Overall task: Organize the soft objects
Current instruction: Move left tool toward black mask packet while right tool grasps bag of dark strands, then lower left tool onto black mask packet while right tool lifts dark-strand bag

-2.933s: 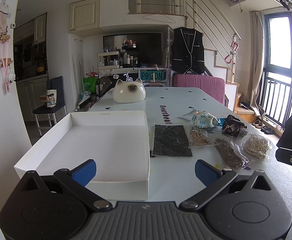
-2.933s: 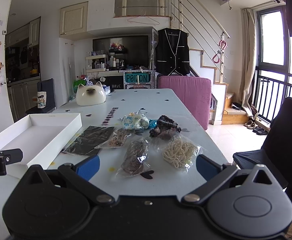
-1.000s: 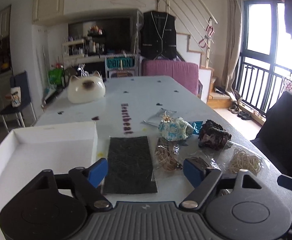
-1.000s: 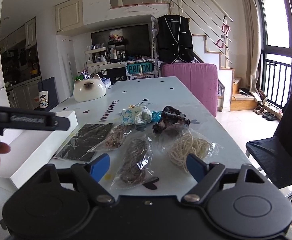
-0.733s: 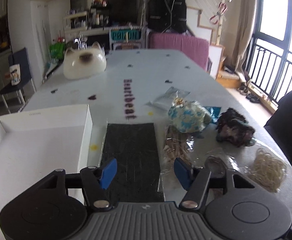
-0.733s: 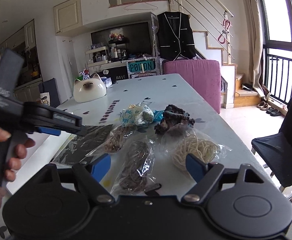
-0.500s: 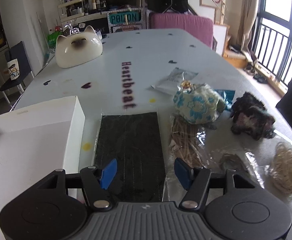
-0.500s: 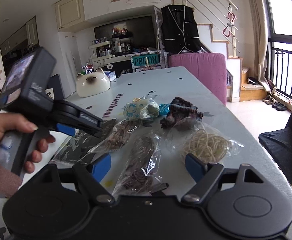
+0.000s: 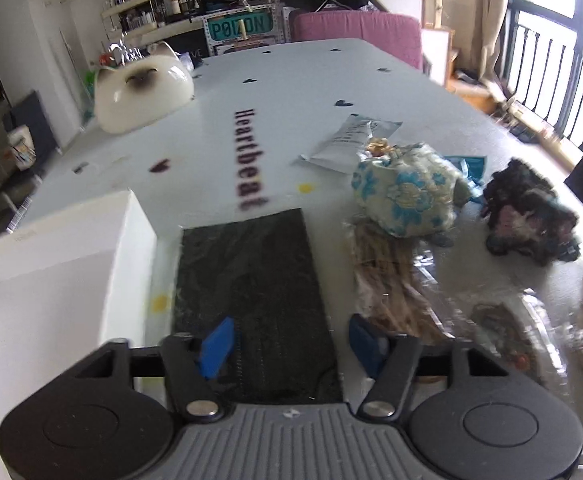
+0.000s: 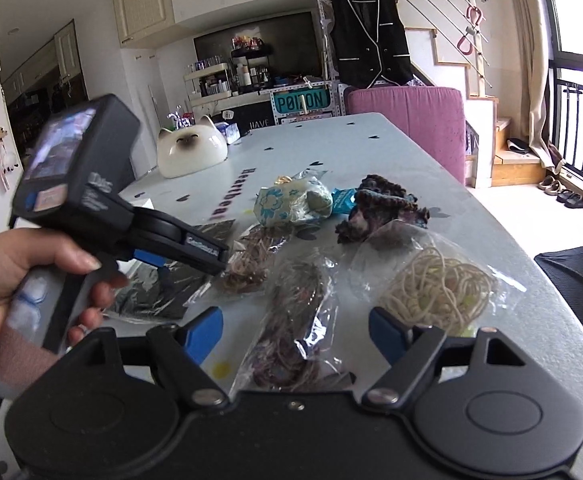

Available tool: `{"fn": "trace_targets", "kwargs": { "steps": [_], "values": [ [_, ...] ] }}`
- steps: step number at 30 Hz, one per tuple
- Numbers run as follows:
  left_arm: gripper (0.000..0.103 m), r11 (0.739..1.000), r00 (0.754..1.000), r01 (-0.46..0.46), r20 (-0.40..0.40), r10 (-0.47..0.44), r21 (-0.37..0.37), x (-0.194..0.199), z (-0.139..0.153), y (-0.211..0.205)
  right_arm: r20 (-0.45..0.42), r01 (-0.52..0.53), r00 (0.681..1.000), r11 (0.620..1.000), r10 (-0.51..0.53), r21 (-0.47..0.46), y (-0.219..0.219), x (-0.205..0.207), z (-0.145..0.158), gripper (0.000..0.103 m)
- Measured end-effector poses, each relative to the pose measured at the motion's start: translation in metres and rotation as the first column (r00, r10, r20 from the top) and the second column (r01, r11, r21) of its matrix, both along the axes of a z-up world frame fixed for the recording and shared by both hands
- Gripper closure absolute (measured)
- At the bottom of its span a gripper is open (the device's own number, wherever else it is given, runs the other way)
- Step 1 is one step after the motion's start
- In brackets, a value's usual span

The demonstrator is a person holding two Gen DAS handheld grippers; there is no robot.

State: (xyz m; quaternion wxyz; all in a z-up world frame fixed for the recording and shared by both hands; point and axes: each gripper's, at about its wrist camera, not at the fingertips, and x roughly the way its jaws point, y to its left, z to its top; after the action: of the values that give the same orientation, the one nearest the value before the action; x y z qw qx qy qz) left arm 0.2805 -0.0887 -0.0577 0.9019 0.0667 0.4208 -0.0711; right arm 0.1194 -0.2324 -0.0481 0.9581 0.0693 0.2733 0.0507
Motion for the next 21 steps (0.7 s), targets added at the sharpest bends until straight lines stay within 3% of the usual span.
{"fn": "trace_targets", "kwargs": {
  "steps": [1,3,5,10,13,17,21],
  "values": [
    [0.060,1.000,1.000,-0.002,-0.004,0.002,-0.021,-0.002,0.001,0.001,-0.011,0.002,1.000,1.000,-0.002,-0.004,0.001,0.003,-0.002,0.029],
    [0.083,1.000,1.000,0.015,0.000,-0.015,-0.021,-0.006,0.002,0.000,-0.043,0.006,0.999,1.000,-0.006,-0.010,0.001,0.010,-0.008,0.041],
    [0.092,0.999,0.999,0.032,-0.003,-0.032,-0.036,-0.014,0.002,-0.001,-0.076,0.011,0.997,1.000,-0.012,-0.011,0.001,0.014,-0.013,0.056],
    [0.096,0.997,0.999,0.050,0.007,-0.049,-0.064,-0.040,0.002,-0.002,-0.082,-0.001,0.997,0.999,-0.002,-0.039,0.004,0.008,-0.019,0.062],
    [0.103,0.991,0.999,0.038,-0.012,-0.040,-0.127,-0.056,0.004,0.004,-0.079,-0.016,0.997,0.998,0.011,-0.065,0.006,-0.001,-0.020,0.063],
    [0.103,0.977,0.998,0.027,-0.047,-0.037,-0.211,-0.089,0.005,0.012,-0.074,-0.045,0.996,0.996,0.040,-0.071,0.004,-0.019,-0.019,0.065],
    [0.103,0.970,0.998,0.033,-0.046,-0.046,-0.242,-0.119,0.004,0.013,-0.074,-0.063,0.996,0.997,0.059,-0.053,-0.004,-0.042,-0.018,0.068]
  ]
}}
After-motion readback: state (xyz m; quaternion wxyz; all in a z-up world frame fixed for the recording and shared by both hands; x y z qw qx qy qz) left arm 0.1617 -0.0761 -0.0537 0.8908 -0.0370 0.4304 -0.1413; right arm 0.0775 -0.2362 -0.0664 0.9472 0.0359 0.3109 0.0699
